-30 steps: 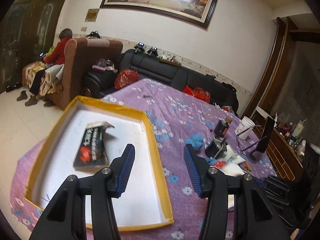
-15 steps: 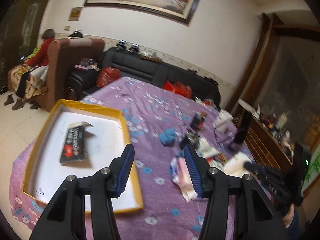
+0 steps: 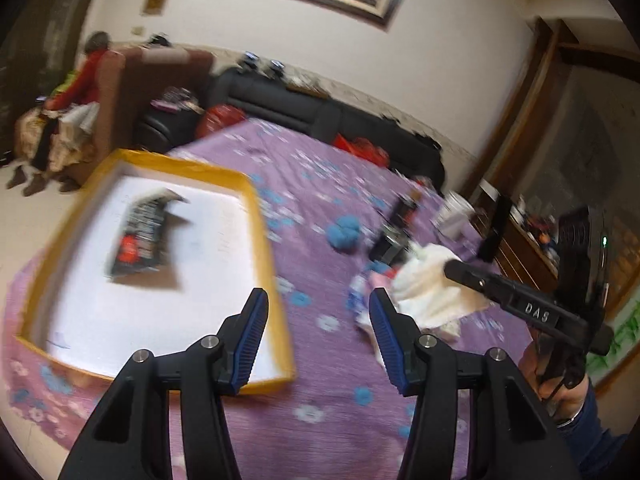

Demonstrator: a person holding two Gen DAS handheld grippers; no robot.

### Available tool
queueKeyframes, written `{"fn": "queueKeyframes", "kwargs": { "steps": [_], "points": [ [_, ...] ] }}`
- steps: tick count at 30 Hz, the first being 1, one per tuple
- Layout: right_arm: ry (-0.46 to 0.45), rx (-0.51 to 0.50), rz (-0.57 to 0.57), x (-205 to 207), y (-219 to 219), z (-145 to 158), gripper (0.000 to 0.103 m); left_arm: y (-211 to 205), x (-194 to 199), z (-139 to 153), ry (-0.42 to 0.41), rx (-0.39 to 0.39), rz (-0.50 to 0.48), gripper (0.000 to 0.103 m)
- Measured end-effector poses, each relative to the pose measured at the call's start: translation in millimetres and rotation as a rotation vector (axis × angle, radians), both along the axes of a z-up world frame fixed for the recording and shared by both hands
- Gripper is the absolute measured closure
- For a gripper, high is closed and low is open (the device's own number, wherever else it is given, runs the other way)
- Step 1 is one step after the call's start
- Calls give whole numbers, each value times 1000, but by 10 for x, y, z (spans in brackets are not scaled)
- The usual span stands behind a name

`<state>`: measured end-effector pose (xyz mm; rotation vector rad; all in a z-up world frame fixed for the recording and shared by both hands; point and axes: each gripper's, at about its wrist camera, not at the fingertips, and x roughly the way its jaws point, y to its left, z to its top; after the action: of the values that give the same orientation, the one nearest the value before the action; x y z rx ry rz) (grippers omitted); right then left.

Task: Organize soft objects
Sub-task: 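Place the white cloth into the box beside the black bag with the right gripper, then grasp the pink rose tissue pack with the left gripper while the right gripper reaches for the blue tissue pack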

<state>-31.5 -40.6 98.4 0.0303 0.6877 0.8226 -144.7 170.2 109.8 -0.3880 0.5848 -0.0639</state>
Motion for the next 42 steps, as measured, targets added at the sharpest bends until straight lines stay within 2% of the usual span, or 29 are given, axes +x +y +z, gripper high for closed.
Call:
{"fn": "queueKeyframes", "kwargs": {
  "steps": [4, 5, 9, 12, 13, 14, 17, 21, 23, 27, 29, 31, 35, 37, 39, 42],
  "points": [
    [54, 7, 103, 222, 810, -7, 94, 369, -167, 43, -11, -15, 88, 51],
    [72, -7, 120, 325, 1090, -61, 94, 440, -189, 37, -10, -17, 107, 51],
    [168, -62, 141, 692, 1749, -366, 94, 616, -227, -43, 18, -37, 138, 51],
    [223, -111, 125, 893, 1965, -541, 85, 651, -237, -60, 23, -36, 135, 51],
    [227, -113, 119, 914, 1954, -549, 76, 654, -241, -60, 22, -36, 128, 51],
    [222, -115, 107, 913, 1903, -534, 64, 652, -245, -58, 21, -34, 124, 50],
    [167, -56, 82, 850, 1587, -360, 51, 599, -211, -54, 15, -24, 108, 47],
    [94, 14, 75, 631, 934, -82, 51, 433, -109, -62, 15, -24, 53, 47],
    [19, 23, 61, 431, 528, 39, 51, 283, -47, -69, 23, -13, 13, 47],
    [-214, -70, 6, 45, -112, 59, 51, -136, 205, -157, 77, 8, -100, 47],
    [-275, -111, -26, -55, -430, -43, 46, -343, 364, -229, 115, 9, -150, 47],
    [-251, -137, -77, 0, -677, -150, 46, -576, 544, -306, 157, 17, -202, 47],
    [-153, -3, -101, 146, -1132, -338, 46, -971, 898, -441, 230, 48, -252, 45],
    [-99, 61, -108, 256, -1254, -421, 46, -1129, 1063, -516, 285, 75, -256, 39],
    [-58, 76, -122, 340, -1303, -457, 46, -1263, 1195, -545, 302, 107, -245, 25],
    [-16, 117, -125, 359, -1415, -474, 46, -1452, 1359, -602, 301, 153, -241, 22]
  ]
}}
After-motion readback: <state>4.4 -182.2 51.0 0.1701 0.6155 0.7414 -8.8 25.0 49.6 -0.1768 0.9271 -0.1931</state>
